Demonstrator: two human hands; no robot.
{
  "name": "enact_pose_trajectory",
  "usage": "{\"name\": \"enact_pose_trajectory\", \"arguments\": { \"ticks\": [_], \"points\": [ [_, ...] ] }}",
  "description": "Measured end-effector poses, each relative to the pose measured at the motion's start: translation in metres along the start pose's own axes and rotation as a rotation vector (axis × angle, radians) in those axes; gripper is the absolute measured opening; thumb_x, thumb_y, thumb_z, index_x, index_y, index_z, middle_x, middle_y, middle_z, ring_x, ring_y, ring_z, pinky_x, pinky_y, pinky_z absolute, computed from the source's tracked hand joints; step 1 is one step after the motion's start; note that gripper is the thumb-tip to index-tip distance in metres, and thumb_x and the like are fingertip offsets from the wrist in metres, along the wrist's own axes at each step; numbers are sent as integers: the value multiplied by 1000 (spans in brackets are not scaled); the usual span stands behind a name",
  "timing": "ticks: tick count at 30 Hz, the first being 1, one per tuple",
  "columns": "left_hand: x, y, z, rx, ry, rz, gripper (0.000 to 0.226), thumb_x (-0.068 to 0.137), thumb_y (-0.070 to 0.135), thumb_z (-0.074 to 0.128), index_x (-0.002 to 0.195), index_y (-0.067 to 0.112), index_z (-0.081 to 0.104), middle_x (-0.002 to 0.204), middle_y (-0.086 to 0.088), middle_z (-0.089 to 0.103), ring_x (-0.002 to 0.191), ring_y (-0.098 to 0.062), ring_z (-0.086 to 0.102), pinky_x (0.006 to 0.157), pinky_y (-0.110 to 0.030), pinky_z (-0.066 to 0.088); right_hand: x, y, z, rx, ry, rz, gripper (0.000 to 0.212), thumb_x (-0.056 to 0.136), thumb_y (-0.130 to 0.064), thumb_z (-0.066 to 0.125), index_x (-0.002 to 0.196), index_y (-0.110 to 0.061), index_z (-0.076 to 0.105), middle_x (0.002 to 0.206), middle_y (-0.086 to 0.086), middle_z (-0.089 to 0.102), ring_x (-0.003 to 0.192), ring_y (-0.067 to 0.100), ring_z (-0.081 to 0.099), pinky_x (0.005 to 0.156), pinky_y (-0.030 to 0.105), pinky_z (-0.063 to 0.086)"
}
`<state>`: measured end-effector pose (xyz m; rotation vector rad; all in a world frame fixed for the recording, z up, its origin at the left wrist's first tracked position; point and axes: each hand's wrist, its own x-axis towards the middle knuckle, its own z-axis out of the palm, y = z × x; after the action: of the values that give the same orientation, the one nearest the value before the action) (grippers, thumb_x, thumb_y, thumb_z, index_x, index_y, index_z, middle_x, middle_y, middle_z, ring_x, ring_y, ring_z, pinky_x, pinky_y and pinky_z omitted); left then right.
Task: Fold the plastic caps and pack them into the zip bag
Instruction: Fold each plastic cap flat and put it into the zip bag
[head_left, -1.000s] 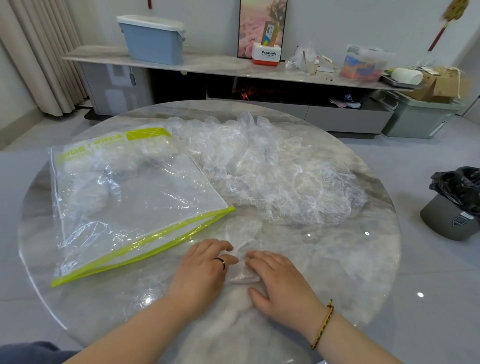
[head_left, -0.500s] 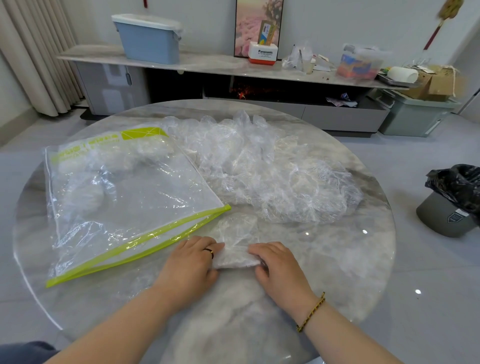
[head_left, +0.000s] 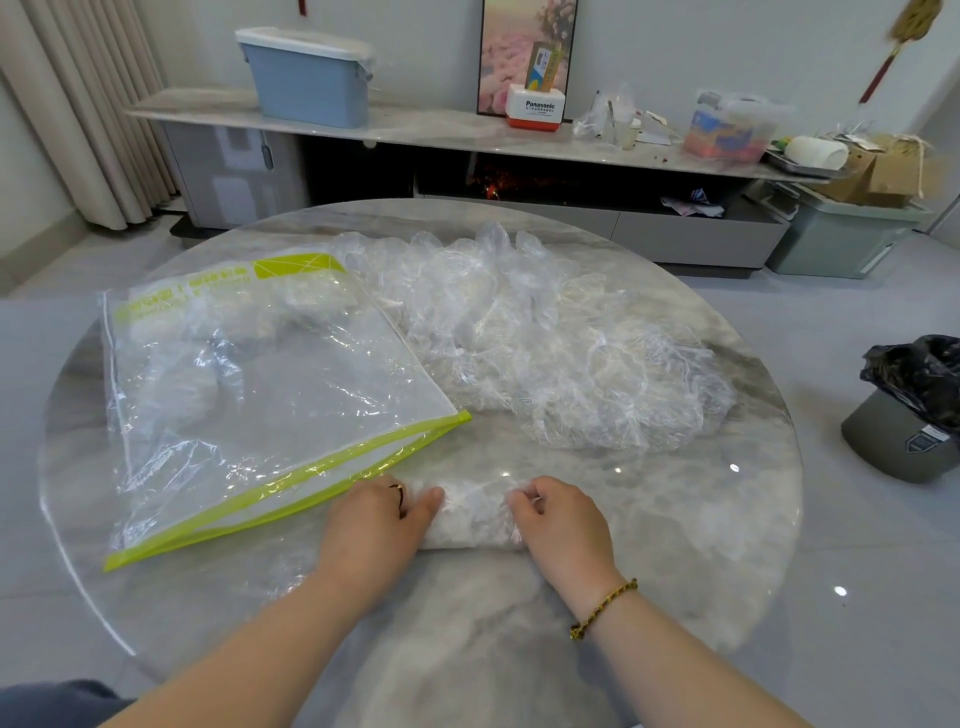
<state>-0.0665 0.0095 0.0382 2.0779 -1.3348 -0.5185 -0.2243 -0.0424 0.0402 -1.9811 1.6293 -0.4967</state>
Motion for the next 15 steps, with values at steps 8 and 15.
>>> {"name": "enact_pose_trajectory", "arguments": {
  "ticks": [8,15],
  "points": [
    [-9,0,11,244,213,528,36,95,40,28,105,15,51,105,-11,67,100,-20,46,88,-31,31,-5,-10,-2,-129,-5,76,23,93,-37,44,95,-21,61,88,-4,66,83,16,59,65,23,39],
    [-12,-1,22,586,-192,591,75,101,28,2,91,19,76,103,2,71,103,-19,65,104,-29,14,-10,-5,12,-170,308,-319,35,78,-15,38,107,-17,56,108,5,65,104,18,50,86,33,42]
  ]
}}
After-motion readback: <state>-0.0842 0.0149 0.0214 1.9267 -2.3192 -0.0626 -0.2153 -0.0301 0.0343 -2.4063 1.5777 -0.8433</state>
